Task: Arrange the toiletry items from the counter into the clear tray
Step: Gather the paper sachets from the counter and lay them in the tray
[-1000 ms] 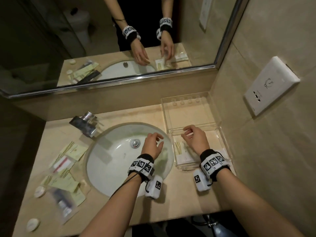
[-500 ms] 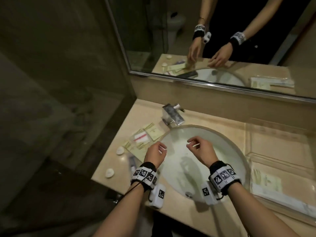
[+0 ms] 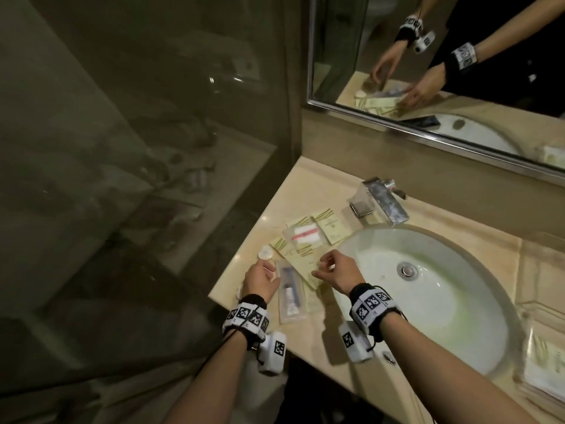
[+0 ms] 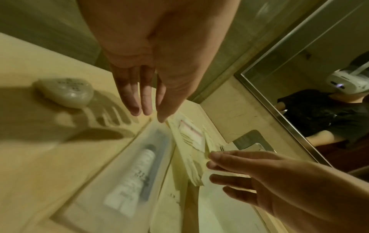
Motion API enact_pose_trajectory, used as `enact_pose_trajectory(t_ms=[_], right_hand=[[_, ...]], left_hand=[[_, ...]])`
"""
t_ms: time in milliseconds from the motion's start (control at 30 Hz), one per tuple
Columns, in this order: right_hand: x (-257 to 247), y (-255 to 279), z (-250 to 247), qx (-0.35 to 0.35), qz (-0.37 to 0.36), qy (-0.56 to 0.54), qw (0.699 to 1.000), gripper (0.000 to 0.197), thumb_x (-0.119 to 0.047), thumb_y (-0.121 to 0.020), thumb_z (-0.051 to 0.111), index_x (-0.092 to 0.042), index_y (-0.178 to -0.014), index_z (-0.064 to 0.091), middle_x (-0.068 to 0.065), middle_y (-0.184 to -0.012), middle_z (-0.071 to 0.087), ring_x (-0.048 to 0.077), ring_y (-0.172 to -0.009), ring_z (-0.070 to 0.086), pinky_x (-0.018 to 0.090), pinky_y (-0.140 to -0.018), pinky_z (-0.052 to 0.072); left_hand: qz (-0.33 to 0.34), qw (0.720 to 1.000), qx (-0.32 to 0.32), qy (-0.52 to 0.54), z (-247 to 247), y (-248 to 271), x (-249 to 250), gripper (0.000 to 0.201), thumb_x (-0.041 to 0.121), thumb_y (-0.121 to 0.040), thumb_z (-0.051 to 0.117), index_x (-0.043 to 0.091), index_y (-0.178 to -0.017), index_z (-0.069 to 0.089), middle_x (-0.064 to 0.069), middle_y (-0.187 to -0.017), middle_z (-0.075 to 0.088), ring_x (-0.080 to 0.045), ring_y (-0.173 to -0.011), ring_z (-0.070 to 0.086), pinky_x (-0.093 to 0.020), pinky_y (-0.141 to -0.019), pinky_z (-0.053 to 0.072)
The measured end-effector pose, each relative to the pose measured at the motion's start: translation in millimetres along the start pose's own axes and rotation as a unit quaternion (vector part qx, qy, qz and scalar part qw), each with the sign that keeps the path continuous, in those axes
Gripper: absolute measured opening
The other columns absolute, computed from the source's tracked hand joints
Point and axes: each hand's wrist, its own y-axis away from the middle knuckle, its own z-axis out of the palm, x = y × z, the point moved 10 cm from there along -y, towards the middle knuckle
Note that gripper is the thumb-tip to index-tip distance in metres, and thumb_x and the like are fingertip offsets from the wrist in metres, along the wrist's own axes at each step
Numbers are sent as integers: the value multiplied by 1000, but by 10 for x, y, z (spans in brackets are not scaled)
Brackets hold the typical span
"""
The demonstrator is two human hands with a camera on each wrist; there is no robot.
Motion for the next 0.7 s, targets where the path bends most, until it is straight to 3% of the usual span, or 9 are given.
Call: enact_pose_trajectory(t_ms=[167,300,400,500,567,700], right_hand=[[55,-143,281,3,60,53,997,64,-35,-65,88,-11,-113,51,7,-109,60,24,-98,60,34,-86,51],[56,-205,358,23,84,76,993,57,-33,-70,85,-12,-110,50,9,-110,62,27,-102,61,41,-89,51],[56,-230,394,9,98,94,991,44,-32,-77,80,-10,-106,55,9,-108,65,27,-100,62,35,-84,50],[62,-256,438,-22,106,98,989,30,-32,-81,77,-9,-94,63,8,-96,67,24,-86,60,31,-76,49],[61,-263,413,-19,106,83,991,26,-32,-81,76,-12,-90,62,5,-91,64,21,-81,57,30,-74,49],[33,-235,262,-1,98,27,995,39,-33,-82,76,-6,-107,65,5,-102,66,22,-90,61,26,-76,46]], left_hand=[[-14,1000,-25,-10,151,-75,-72,39,15,-69,82,17,-90,50,-5,-96,61,-21,-88,59,-29,-80,48],[-1,999,-24,-24,212,-126,-20,37,13,-72,79,21,-87,46,-3,-97,57,-19,-89,56,-28,-80,47],[7,1000,-8,-19,195,-156,19,34,11,-75,75,24,-83,45,-2,-96,55,-24,-94,58,-35,-88,50],[0,1000,3,5,186,-194,46,22,11,-79,71,20,-90,54,-6,-105,59,-25,-101,58,-37,-95,48],[-6,999,0,43,194,-210,72,19,13,-83,68,14,-100,59,-8,-106,65,-24,-102,61,-30,-91,48],[-17,992,-16,127,216,-193,206,35,25,-85,69,9,-114,56,-6,-102,67,-21,-95,63,-26,-80,47]])
